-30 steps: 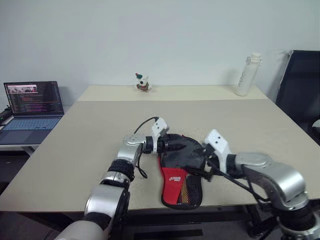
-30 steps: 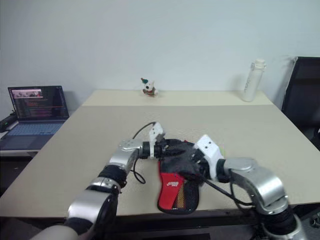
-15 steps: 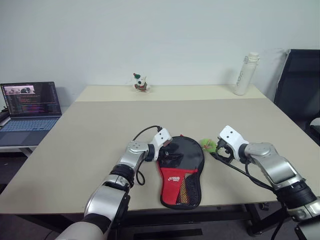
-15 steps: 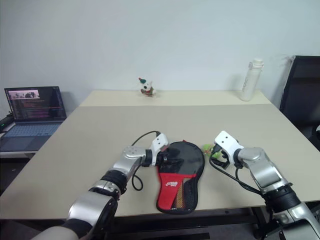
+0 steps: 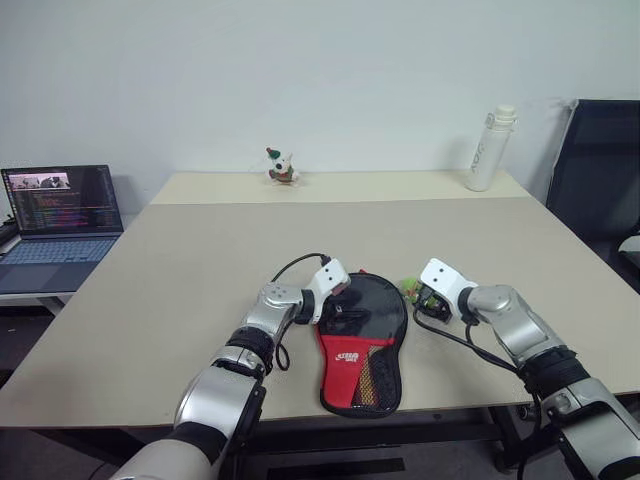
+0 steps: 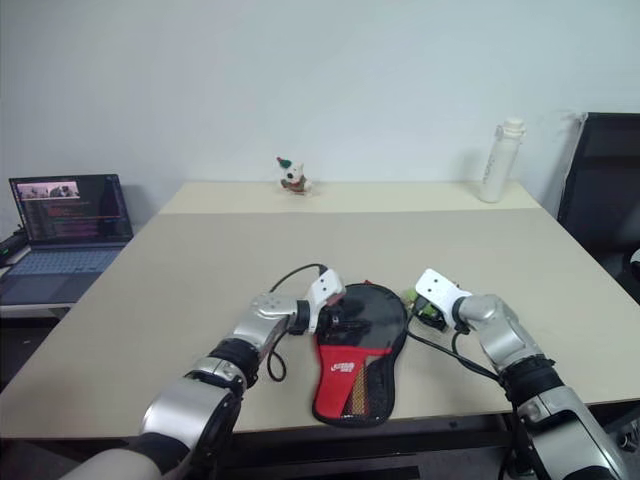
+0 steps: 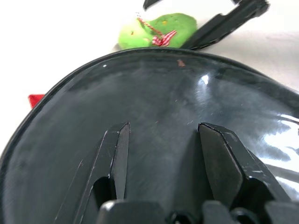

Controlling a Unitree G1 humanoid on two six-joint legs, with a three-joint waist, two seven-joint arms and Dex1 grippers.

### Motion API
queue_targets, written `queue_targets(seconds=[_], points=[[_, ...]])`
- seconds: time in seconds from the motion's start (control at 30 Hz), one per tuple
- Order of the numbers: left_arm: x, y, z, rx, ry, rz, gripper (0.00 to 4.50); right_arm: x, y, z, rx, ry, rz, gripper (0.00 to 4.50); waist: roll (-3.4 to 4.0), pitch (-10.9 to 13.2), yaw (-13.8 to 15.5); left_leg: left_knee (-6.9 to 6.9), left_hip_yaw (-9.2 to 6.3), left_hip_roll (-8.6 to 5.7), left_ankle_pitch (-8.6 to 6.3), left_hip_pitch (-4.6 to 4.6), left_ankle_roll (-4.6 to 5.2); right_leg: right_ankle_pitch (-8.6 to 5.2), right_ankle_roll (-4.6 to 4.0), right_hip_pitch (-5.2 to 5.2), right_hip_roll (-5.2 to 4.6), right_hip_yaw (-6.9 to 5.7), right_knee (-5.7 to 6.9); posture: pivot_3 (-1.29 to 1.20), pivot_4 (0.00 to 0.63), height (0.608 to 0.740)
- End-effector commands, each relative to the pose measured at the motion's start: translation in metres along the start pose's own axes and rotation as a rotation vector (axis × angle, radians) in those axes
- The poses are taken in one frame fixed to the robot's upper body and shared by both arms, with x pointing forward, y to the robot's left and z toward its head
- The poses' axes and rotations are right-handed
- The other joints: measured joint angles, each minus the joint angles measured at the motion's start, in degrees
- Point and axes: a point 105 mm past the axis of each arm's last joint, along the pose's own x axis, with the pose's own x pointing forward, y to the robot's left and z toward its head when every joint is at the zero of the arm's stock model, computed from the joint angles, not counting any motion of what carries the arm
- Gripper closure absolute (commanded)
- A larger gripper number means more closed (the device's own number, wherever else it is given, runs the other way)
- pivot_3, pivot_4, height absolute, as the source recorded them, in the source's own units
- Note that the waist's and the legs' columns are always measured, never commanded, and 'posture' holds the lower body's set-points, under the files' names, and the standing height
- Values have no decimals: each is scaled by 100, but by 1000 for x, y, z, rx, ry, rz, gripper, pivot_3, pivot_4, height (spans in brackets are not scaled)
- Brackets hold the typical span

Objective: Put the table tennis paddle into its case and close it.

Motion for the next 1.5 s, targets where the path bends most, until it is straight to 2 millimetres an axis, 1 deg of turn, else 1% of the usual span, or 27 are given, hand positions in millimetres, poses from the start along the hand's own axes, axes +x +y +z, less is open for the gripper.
queue_targets(seconds=[0.03,0.13,0.23,0.27,0.4,0.5,0.57,0.6,0.73,0.87,0.93,1.07,1.2,1.27,1.37,1.5], points=[[3,-1,9,44,-3,-25,1943,-3,-8,-9,19,42,-24,2436,0,0,8,0,0,0,0,0,0,0,0,0,0,0,0,0,150,740],[6,-5,4,30,17,-50,1943,-6,-8,-8,18,45,-20,3309,0,0,15,0,-1,0,0,-1,0,0,0,0,0,-1,0,0,150,740],[6,-7,-2,19,38,-51,1943,-9,-9,-5,13,42,-12,4313,0,0,16,0,-1,0,0,-1,0,0,0,0,0,-1,-1,0,150,740],[6,-7,-4,16,45,-48,1943,-12,-10,-4,9,41,-9,4474,0,0,17,0,-1,0,0,-1,0,0,0,0,0,-1,-1,0,150,740],[6,-8,-12,-2,70,-39,1943,-28,-16,-1,-24,44,5,4474,1,0,23,-1,-2,-1,0,-2,0,0,0,0,-1,-1,-3,0,150,740],[6,-10,-16,-4,85,-47,1943,-42,-13,-2,-54,50,34,4474,3,-1,25,-1,-3,-2,0,-3,0,-1,0,0,-1,-3,-4,0,150,740],[7,-12,-18,-11,85,-54,1943,-57,-9,-6,-82,62,50,4474,3,-2,32,-1,-4,-2,0,-3,0,-1,0,1,-1,-4,-5,0,150,740],[8,-13,-18,-14,84,-58,1943,-64,-6,-8,-97,71,62,4474,4,-2,43,-1,-4,-2,0,-3,0,-1,1,1,-1,-4,-5,0,150,740],[11,-15,-17,-28,75,-61,1943,-81,11,-9,-108,80,111,4474,6,-4,36,-1,-4,-4,0,-3,0,-1,1,4,-4,-4,-11,0,150,740],[15,-18,-16,-35,71,-66,1943,-96,41,-3,-104,62,197,4474,6,-4,50,-1,-9,-3,0,0,0,-2,1,7,-3,-9,-9,0,150,740],[17,-19,-15,-43,66,-67,1943,-100,51,1,-99,54,220,4474,6,-5,46,-1,-11,-3,-1,-3,-1,-2,1,8,-3,-11,-15,0,150,740],[18,-25,-19,-44,86,-107,1943,-104,64,5,-74,46,238,4474,5,-5,45,0,-8,-5,-1,0,-1,-2,2,10,-6,-9,-15,0,150,740],[16,-25,-25,-25,123,-106,1943,-106,69,3,-57,59,252,4474,5,-5,46,-1,-11,-4,-1,1,-1,-2,0,11,-5,-13,-17,0,150,740],[15,-24,-27,-28,131,-99,1943,-111,73,0,-51,72,277,4474,5,-5,46,-1,-10,-4,-1,1,-1,-2,1,12,-6,-11,-18,0,150,740],[15,-23,-28,-32,135,-92,1943,-122,83,-1,-40,78,343,4474,3,-6,46,0,-11,-4,-1,1,-1,-2,1,14,-6,-12,-19,0,150,740],[16,-24,-29,-35,137,-85,1943,-139,104,-3,-47,94,453,4474,2,-8,48,0,-13,-3,-1,3,-1,-3,1,17,-6,-14,-20,0,150,740]])
